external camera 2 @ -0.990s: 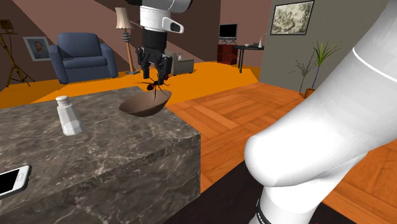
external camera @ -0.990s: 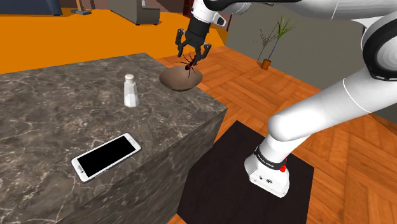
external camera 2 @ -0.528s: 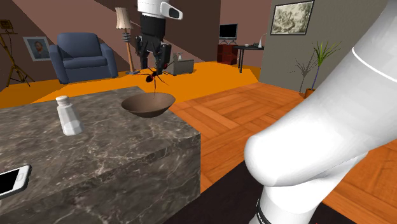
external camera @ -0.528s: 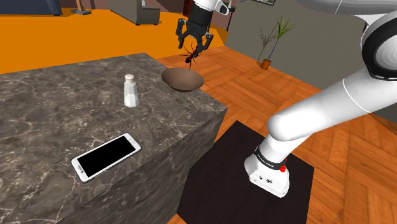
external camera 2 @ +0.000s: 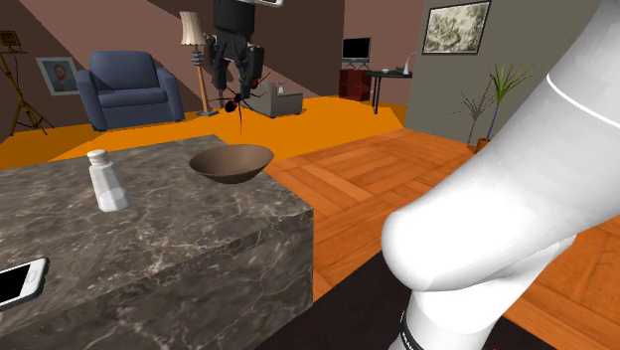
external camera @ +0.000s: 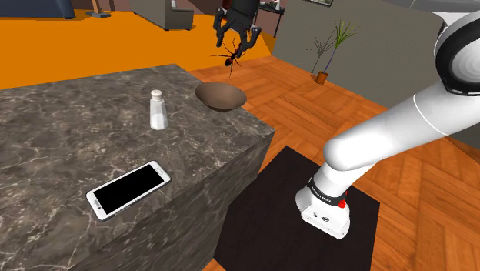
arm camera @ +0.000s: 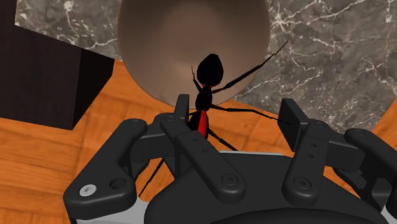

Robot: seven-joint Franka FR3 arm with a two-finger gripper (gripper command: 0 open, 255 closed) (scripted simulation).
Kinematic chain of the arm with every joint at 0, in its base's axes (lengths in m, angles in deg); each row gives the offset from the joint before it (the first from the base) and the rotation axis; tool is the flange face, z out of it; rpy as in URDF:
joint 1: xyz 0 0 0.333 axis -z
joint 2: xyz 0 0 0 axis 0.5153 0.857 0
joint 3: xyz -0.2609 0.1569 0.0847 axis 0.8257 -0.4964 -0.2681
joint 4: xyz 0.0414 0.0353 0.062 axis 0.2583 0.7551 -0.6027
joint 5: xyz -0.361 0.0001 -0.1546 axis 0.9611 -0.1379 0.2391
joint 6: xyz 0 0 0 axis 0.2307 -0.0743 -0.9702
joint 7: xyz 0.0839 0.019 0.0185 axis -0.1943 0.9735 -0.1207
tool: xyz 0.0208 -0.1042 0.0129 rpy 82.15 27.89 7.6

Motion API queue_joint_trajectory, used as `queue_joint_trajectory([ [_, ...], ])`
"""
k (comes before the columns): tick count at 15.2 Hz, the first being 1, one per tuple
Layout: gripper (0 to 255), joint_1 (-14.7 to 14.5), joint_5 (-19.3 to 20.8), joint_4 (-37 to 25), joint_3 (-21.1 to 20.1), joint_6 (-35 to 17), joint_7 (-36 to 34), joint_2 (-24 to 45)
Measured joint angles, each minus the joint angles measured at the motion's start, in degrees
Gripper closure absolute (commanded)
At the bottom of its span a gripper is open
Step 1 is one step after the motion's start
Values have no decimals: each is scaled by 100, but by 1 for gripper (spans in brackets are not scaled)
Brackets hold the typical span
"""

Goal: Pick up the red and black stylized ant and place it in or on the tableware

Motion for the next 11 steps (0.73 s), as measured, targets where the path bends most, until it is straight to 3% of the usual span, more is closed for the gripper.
queue_joint_trajectory([
  [3,255,-66,-8,-165,-190,85,-277,25],
  [11,255,-125,-96,438,-282,-434,-265,-70],
])
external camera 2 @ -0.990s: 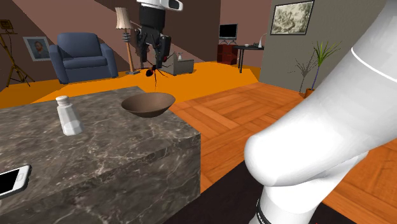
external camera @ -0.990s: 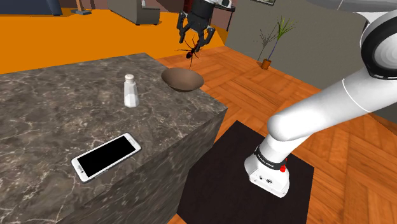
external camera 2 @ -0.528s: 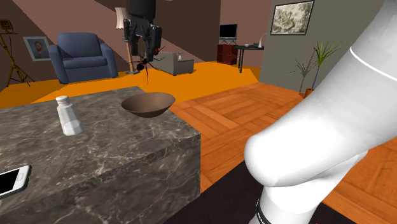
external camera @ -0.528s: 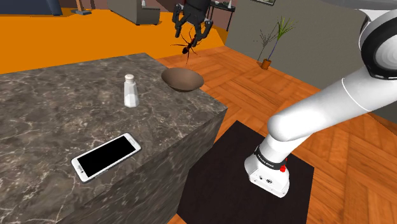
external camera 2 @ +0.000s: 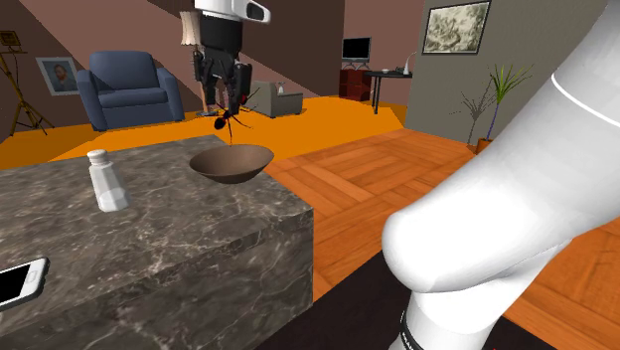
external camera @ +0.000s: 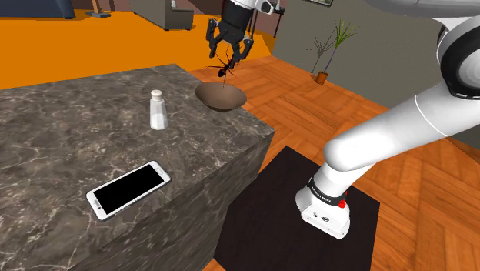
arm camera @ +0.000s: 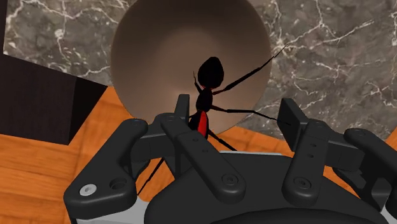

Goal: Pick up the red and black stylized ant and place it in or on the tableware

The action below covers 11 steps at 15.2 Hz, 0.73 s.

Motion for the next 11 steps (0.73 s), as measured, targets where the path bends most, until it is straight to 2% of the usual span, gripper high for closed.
queue_joint_trajectory([
  [6,255,-39,-67,501,-76,-477,38,-28],
  [7,0,-39,-67,503,-76,-478,38,-27],
  [8,0,-39,-67,502,-76,-478,38,-27],
  [9,0,101,209,553,-374,-514,-255,-130],
  [11,0,752,1675,550,-1522,-263,-1862,-381],
])
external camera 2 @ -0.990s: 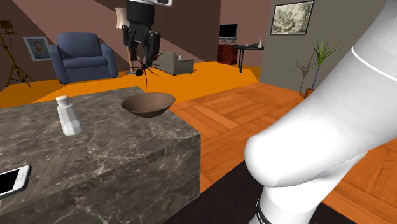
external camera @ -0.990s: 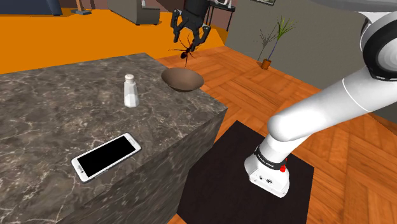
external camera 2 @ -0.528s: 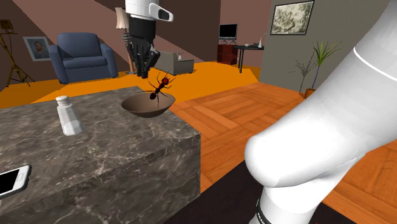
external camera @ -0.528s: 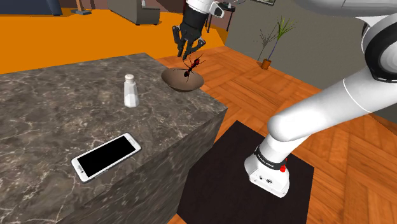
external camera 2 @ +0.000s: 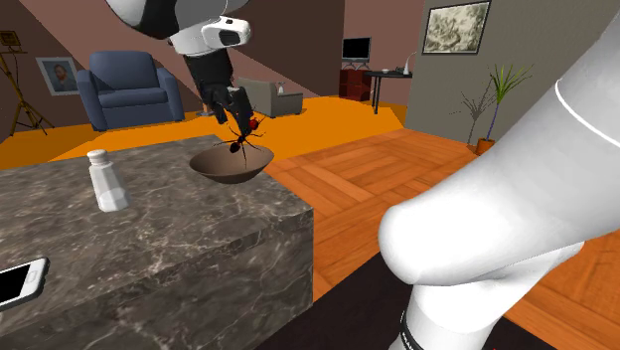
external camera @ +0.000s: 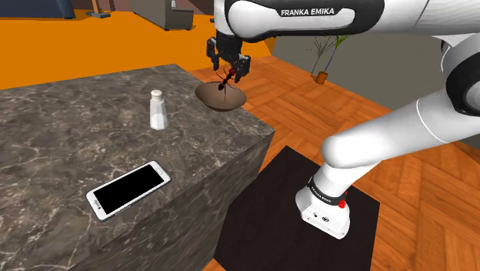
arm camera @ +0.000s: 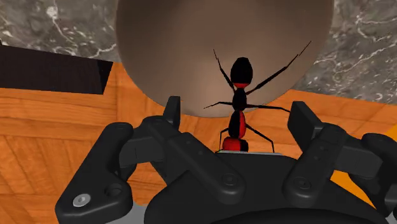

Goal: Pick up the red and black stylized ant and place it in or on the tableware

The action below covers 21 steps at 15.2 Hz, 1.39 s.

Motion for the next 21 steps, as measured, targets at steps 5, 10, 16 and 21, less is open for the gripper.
queue_joint_trajectory([
  [5,0,511,893,261,-733,-141,-985,-100],
  [10,0,575,973,470,-753,-389,-1042,-64],
  [16,255,580,979,481,-754,-406,-1044,-59],
  [21,255,581,979,481,-754,-406,-1044,-59],
])
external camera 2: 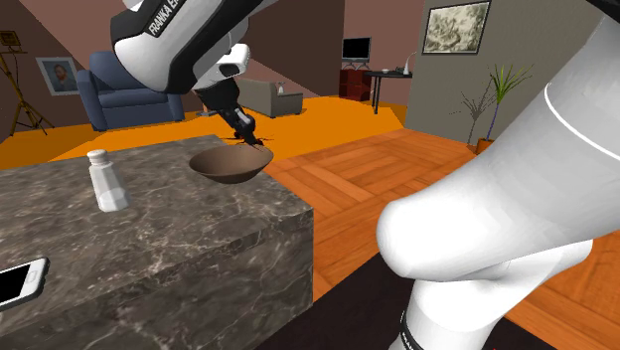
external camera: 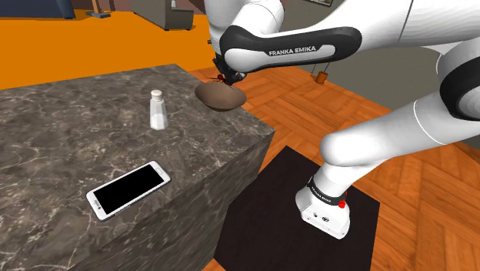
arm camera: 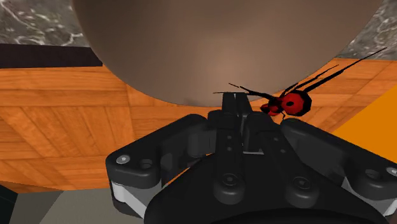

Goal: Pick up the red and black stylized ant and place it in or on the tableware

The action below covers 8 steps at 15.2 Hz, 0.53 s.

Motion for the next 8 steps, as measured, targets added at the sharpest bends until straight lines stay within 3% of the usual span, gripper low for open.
queue_joint_trajectory([
  [3,255,0,0,0,0,0,0,0],
  [4,0,0,0,0,0,0,0,0],
  [6,0,-43,-103,-92,168,35,218,122],
  [8,0,-85,-420,-515,650,222,1061,657],
])
